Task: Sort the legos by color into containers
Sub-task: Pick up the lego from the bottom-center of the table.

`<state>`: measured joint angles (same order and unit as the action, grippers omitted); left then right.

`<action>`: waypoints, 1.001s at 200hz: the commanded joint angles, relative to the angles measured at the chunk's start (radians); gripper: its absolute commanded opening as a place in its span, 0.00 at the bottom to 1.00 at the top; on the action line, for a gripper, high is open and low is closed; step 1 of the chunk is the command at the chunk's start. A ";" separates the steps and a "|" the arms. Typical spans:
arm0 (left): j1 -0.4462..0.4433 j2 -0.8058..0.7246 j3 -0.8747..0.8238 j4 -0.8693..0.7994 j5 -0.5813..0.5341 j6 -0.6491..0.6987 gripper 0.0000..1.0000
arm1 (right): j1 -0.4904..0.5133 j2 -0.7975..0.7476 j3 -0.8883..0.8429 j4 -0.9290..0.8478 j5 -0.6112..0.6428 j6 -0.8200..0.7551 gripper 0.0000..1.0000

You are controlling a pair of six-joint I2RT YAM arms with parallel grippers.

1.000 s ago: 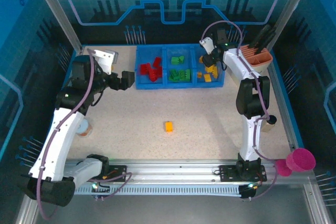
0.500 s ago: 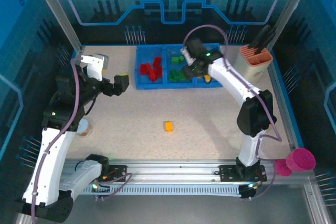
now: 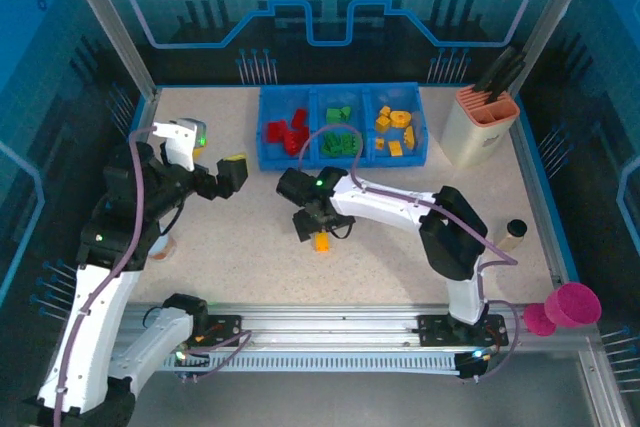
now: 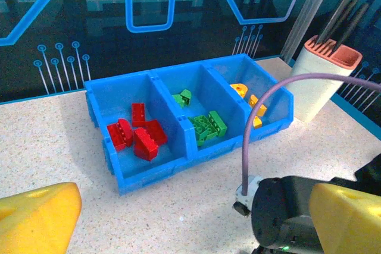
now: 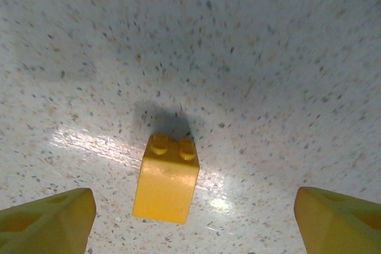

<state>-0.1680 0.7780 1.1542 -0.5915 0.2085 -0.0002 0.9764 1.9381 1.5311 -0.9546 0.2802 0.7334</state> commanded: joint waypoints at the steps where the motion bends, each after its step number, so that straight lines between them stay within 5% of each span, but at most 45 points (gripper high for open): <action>1: -0.014 -0.017 -0.020 0.034 0.016 -0.001 0.99 | 0.005 0.014 -0.036 0.031 -0.022 0.105 0.87; 109: -0.028 -0.039 -0.017 -0.001 -0.018 0.019 1.00 | 0.034 0.127 -0.066 0.097 -0.077 0.136 0.66; 146: -0.028 -0.033 -0.020 -0.012 -0.030 0.022 0.99 | 0.023 0.100 -0.093 0.096 -0.040 0.105 0.39; 173: -0.028 -0.026 -0.010 -0.040 -0.054 0.042 0.99 | -0.030 0.017 -0.123 0.058 -0.008 0.012 0.32; 200: -0.027 -0.012 0.004 -0.066 -0.084 0.063 1.00 | -0.193 -0.129 -0.192 -0.010 0.039 -0.150 0.32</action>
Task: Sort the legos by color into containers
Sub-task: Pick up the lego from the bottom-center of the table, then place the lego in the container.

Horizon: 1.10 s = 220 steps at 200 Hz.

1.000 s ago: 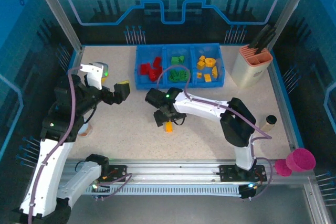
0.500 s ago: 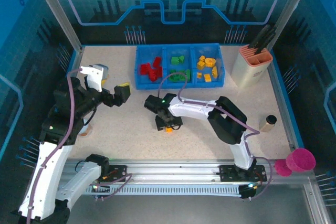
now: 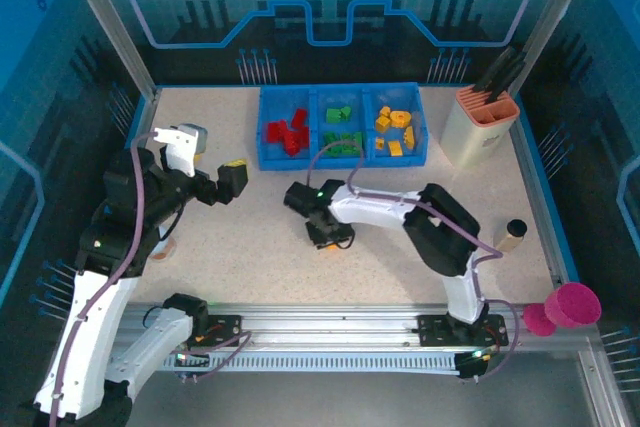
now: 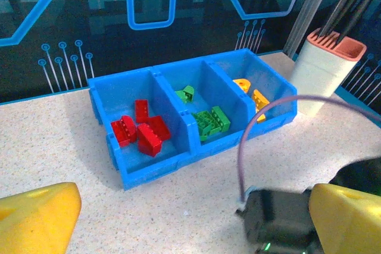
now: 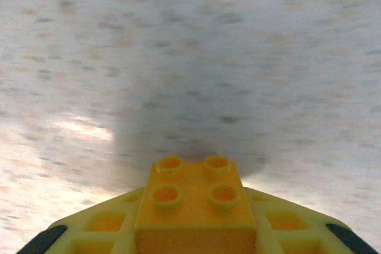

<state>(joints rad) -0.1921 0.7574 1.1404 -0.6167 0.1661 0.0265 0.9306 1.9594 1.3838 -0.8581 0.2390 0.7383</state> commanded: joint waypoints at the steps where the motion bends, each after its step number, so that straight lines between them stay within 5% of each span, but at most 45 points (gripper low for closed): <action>1: -0.003 0.010 0.018 -0.041 -0.042 0.037 1.00 | -0.155 -0.156 -0.046 -0.108 0.082 -0.163 0.32; 39: 0.002 0.059 0.052 -0.066 -0.054 0.037 0.99 | -0.501 -0.220 0.033 -0.058 0.096 -0.470 0.31; 77: 0.013 0.108 0.114 -0.094 -0.112 0.032 0.99 | -0.635 -0.056 0.308 -0.002 0.074 -0.665 0.32; 142: 0.033 0.158 0.151 -0.098 -0.103 0.035 0.99 | -0.715 0.321 0.733 -0.026 0.056 -0.697 0.31; 220: 0.042 0.160 0.135 -0.102 -0.105 0.020 0.99 | -0.730 0.525 0.934 -0.068 0.035 -0.693 0.37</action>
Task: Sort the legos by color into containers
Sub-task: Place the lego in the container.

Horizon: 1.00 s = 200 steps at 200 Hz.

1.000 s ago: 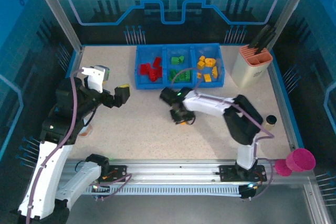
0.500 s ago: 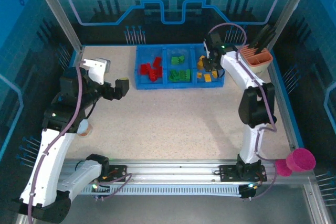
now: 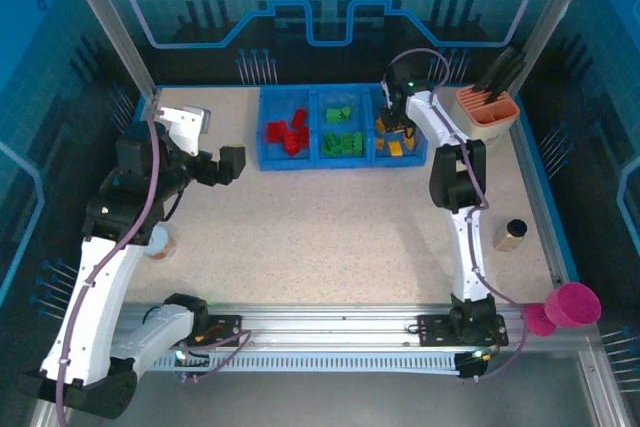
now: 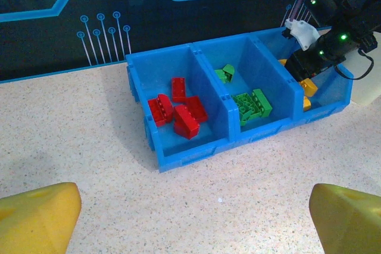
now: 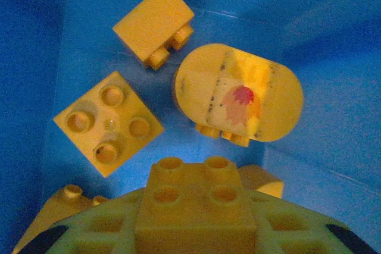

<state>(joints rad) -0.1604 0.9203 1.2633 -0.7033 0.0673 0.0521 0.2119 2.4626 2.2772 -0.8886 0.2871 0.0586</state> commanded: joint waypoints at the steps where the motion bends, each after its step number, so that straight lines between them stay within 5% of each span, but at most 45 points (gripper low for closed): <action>1: 0.010 -0.003 0.012 -0.016 -0.006 -0.006 1.00 | -0.011 0.022 0.041 -0.036 -0.013 -0.014 0.37; 57: 0.010 -0.007 0.008 -0.008 0.000 -0.032 0.99 | -0.012 -0.062 -0.021 -0.004 -0.037 -0.017 0.49; 141: 0.013 -0.037 -0.082 0.075 -0.009 -0.103 0.99 | -0.011 -0.344 -0.200 0.015 -0.106 -0.015 0.44; 167: 0.030 -0.067 -0.250 0.214 -0.103 -0.125 0.99 | -0.010 -0.517 -0.371 0.048 -0.179 -0.017 0.70; 176: 0.036 -0.075 -0.298 0.270 -0.136 -0.138 0.99 | -0.011 -0.600 -0.472 0.094 -0.195 -0.011 0.99; 200: 0.045 -0.073 -0.444 0.484 -0.254 -0.117 0.99 | -0.010 -0.803 -0.737 0.247 -0.220 -0.006 1.00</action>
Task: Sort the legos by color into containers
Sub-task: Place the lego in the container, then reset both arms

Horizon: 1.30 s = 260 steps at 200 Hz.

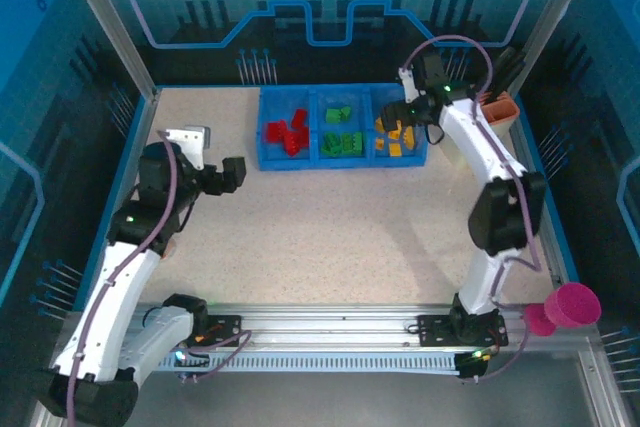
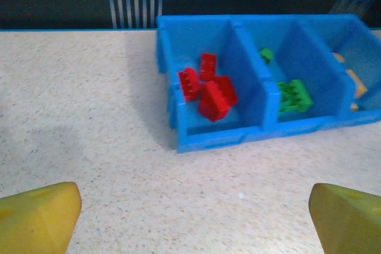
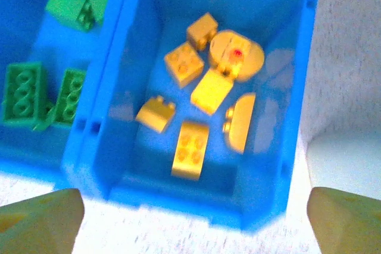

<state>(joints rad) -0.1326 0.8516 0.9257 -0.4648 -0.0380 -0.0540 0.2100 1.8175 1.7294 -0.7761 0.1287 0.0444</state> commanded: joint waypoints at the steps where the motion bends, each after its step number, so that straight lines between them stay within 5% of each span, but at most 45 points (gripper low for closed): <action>1: 0.018 -0.004 -0.114 0.257 -0.157 -0.009 0.99 | -0.009 -0.165 -0.199 0.141 -0.062 0.009 1.00; 26: 0.038 0.004 -0.325 0.558 -0.306 0.040 0.99 | -0.006 -0.330 -0.433 0.271 -0.037 0.059 1.00; 46: 0.077 0.032 -0.507 0.878 -0.294 0.054 0.99 | -0.002 -0.444 -0.612 0.382 -0.053 0.081 1.00; 78: 0.096 0.212 -0.500 0.900 -0.236 0.057 0.99 | 0.005 -0.538 -0.771 0.481 -0.020 0.091 1.00; 110: 0.096 0.463 -0.587 1.277 -0.218 0.031 0.99 | 0.006 -0.556 -0.844 0.586 0.001 0.086 1.00; 143: 0.096 0.594 -0.549 1.304 -0.179 0.039 0.99 | 0.013 -0.581 -0.936 0.704 0.004 0.032 1.00; 166: 0.096 0.727 -0.602 1.549 -0.138 0.070 0.99 | 0.010 -0.606 -1.055 0.891 0.065 -0.019 1.00; 178: 0.096 0.687 -0.581 1.435 -0.124 0.054 0.99 | 0.010 -0.608 -1.119 1.003 0.085 -0.054 1.00; 244: 0.111 0.702 -0.544 1.391 -0.082 0.057 0.99 | -0.026 -0.418 -1.327 1.541 0.191 -0.137 1.00; 260: 0.111 0.702 -0.545 1.390 -0.082 0.057 0.99 | -0.081 -0.393 -1.348 1.599 0.060 -0.095 1.00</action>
<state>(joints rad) -0.0311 1.5532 0.3649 0.8989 -0.1482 -0.0002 0.1890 1.3907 0.4149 0.5632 0.2569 -0.0532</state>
